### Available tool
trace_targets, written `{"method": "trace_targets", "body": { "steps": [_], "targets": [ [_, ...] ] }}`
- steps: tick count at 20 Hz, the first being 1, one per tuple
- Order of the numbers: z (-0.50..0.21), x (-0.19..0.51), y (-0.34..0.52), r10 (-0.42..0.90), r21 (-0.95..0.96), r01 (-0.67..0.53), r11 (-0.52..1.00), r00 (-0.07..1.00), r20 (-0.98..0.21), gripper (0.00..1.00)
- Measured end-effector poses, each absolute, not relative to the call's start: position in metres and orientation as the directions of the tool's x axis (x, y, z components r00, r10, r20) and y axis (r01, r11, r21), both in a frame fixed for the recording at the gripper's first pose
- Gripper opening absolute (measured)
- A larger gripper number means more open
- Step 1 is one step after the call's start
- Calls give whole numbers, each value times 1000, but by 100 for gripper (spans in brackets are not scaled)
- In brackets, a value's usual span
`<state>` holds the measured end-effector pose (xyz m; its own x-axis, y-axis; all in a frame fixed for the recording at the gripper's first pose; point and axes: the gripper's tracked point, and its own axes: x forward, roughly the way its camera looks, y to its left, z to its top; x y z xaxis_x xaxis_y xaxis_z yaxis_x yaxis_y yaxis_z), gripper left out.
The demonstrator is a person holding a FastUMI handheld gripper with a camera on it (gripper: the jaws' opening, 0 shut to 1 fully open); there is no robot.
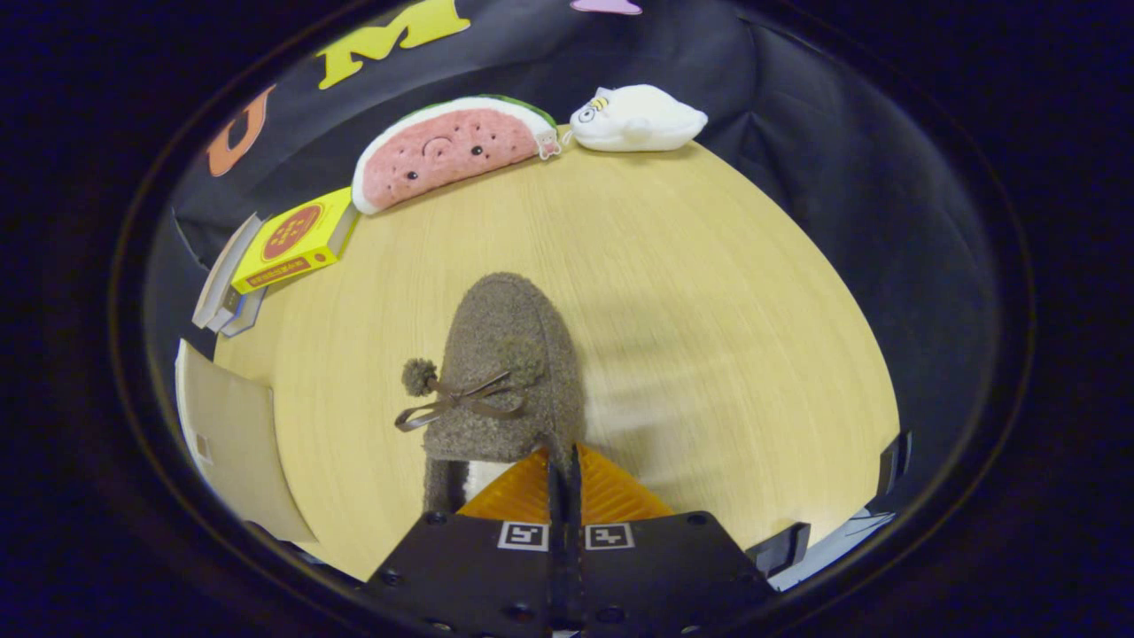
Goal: Open the storage box then place both shoes into the box .Put the left shoe in first, then the right shoe, with the right side of both shoes facing outward in a uniform manner.
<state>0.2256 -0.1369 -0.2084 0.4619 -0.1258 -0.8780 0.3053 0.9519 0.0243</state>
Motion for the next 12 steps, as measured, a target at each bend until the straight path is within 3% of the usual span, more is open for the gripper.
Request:
{"method": "trace_targets", "body": {
  "steps": [7,12],
  "targets": [
    [-133,205,-100,-108,70,291,954,555,-825,0],
    [-66,190,-23,-26,157,226,962,642,-767,0]
  ]
}}
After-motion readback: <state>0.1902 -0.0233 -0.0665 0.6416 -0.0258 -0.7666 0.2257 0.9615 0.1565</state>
